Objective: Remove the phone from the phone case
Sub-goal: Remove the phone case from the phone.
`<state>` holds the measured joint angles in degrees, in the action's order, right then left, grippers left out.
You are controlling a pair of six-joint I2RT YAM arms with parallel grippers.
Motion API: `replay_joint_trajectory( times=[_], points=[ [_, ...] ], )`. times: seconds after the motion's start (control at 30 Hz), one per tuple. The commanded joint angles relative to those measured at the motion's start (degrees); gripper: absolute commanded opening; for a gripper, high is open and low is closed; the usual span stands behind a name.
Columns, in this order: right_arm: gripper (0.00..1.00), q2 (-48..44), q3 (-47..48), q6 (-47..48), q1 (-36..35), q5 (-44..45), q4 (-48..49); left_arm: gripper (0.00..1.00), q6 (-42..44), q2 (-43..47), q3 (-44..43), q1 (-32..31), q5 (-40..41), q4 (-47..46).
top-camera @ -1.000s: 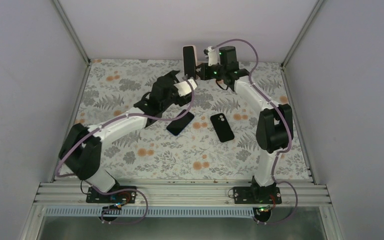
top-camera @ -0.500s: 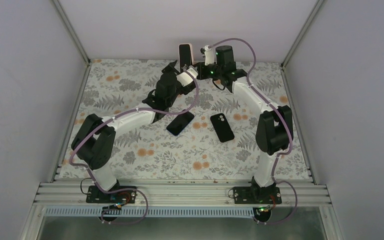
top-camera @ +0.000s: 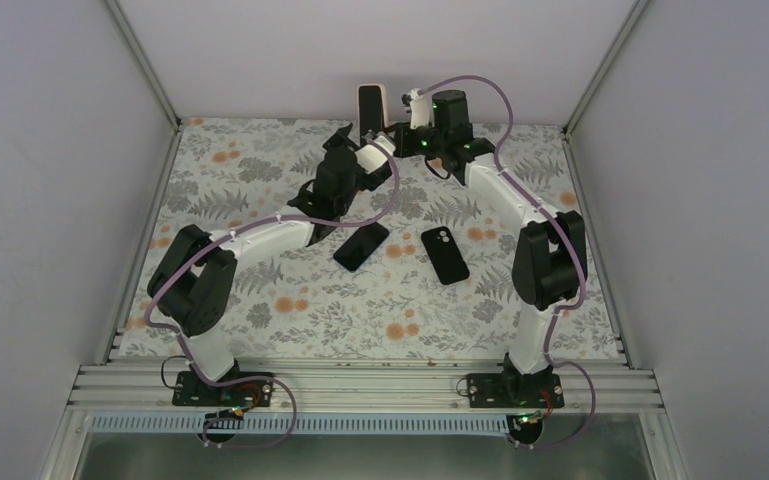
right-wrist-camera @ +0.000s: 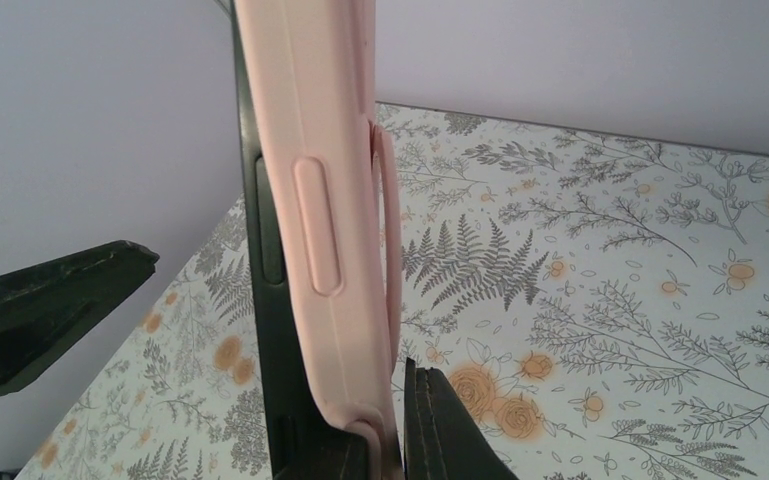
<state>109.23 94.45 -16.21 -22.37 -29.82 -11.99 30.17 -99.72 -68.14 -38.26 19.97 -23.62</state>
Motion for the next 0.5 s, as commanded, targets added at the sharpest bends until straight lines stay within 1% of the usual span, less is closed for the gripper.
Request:
replay_joint_trajectory(
  times=[0.0, 0.07, 0.17, 0.27, 0.4, 0.47],
  points=[
    [0.04, -2.75, 0.74, -1.25, 0.11, -2.44, 4.93, 1.0, -0.2, -2.6, -2.1, 0.22, 5.45, -1.51],
    [0.04, -2.71, 0.75, -1.66, 0.05, -2.87, 5.02, 1.0, 0.84, -4.4, -3.52, 0.14, 8.63, -1.83],
    [0.04, -3.06, 0.25, -2.15, -0.04, -3.49, 5.02, 1.0, 4.0, -6.6, -4.58, 0.04, 14.35, -4.66],
    [0.04, -3.52, -0.84, -2.49, -0.04, -4.04, 4.9, 1.0, 10.08, -6.66, -2.67, 0.03, 18.73, -12.27],
    [0.04, -3.72, -2.22, -3.73, -0.04, -5.38, 5.31, 1.0, 19.28, -6.28, 0.15, 0.2, 20.89, -22.35],
    [0.04, -3.64, -2.81, -4.28, -0.11, -5.97, 5.53, 0.96, 22.39, -5.43, 1.49, 0.44, 20.91, -26.89]
  ],
)
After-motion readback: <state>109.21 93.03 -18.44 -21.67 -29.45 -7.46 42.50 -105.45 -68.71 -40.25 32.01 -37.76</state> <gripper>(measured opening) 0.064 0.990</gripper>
